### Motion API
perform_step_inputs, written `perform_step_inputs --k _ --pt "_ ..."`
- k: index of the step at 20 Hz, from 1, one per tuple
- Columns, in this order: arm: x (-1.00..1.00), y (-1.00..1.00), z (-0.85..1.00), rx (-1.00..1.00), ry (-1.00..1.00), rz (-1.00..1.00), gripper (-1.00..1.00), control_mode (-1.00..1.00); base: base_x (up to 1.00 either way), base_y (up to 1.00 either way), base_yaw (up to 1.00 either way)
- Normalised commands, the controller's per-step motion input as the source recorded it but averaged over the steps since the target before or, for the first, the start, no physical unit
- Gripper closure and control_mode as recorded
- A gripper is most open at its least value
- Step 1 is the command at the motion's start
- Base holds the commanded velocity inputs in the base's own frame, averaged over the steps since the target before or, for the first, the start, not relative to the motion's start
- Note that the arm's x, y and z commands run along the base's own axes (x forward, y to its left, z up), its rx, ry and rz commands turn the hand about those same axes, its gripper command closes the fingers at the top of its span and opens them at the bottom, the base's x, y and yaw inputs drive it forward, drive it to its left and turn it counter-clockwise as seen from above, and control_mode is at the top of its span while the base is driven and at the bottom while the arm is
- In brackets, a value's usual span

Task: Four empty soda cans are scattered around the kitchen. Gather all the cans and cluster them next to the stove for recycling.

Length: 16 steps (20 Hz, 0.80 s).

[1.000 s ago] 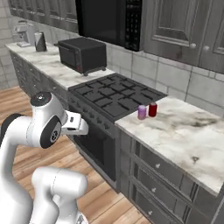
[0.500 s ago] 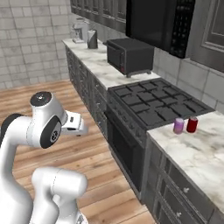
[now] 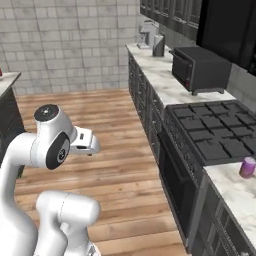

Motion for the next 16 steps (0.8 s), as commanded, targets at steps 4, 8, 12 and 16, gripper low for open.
perform_step_inputs --k 4,8,12,16 --pt "0.0 0.0 0.0 0.0 0.0 0.0 -1.0 1.0 0.18 0.32 0.39" --pt "0.0 0.0 0.0 0.0 0.0 0.0 -1.0 1.0 0.45 0.27 0.31" --pt "0.0 0.0 0.0 0.0 0.0 0.0 -1.0 1.0 0.97 0.01 0.11" --pt "0.0 0.0 0.0 0.0 0.0 0.0 -1.0 1.0 1.0 0.0 0.04"
